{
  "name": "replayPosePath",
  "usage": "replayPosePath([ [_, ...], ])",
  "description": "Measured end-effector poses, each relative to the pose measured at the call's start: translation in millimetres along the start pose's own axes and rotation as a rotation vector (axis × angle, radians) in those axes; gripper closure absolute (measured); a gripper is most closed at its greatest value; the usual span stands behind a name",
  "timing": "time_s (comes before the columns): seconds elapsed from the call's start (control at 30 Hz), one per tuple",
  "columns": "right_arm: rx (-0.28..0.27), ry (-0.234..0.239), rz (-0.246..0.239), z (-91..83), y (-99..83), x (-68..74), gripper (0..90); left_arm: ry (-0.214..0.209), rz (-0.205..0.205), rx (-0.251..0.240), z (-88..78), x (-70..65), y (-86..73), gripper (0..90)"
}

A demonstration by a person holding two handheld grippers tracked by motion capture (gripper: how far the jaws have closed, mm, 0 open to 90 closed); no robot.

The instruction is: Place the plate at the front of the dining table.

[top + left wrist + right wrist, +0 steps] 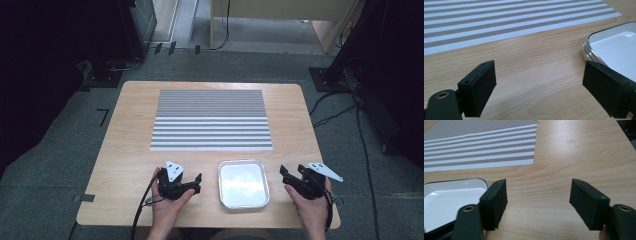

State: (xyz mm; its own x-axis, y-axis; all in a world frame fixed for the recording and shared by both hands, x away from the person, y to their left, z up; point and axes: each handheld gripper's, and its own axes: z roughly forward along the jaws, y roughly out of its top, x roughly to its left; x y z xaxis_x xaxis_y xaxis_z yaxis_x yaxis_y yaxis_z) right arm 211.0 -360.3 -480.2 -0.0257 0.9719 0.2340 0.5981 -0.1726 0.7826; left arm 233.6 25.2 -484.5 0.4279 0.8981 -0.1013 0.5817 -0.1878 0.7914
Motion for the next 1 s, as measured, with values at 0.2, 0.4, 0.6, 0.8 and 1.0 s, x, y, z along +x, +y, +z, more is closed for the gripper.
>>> replayPosePath([
  [0.2,0.004,-0.009,0.011,0.7,0.0,2.0,35.8,-0.022,0.01,0.009,9.1,-14.3,3.2,12.5],
  [0.4,-0.015,0.02,-0.02,-0.6,-2.4,5.3,54.1,-0.043,0.013,0.014,14.8,-27.5,5.7,13.7],
  [0.6,-0.009,0.047,-0.029,0.6,-3.8,8.6,53.8,-0.075,0.027,0.034,19.1,-39.3,6.5,16.1],
  [0.8,0.009,0.099,-0.016,2.7,-5.5,12.8,53.9,-0.117,0.02,0.038,21.7,-47.5,6.3,27.7],
  [1.0,0.042,0.129,-0.042,7.2,-8.2,16.8,58.7,-0.164,0.031,0.063,25.9,-54.4,3.8,35.9],
])
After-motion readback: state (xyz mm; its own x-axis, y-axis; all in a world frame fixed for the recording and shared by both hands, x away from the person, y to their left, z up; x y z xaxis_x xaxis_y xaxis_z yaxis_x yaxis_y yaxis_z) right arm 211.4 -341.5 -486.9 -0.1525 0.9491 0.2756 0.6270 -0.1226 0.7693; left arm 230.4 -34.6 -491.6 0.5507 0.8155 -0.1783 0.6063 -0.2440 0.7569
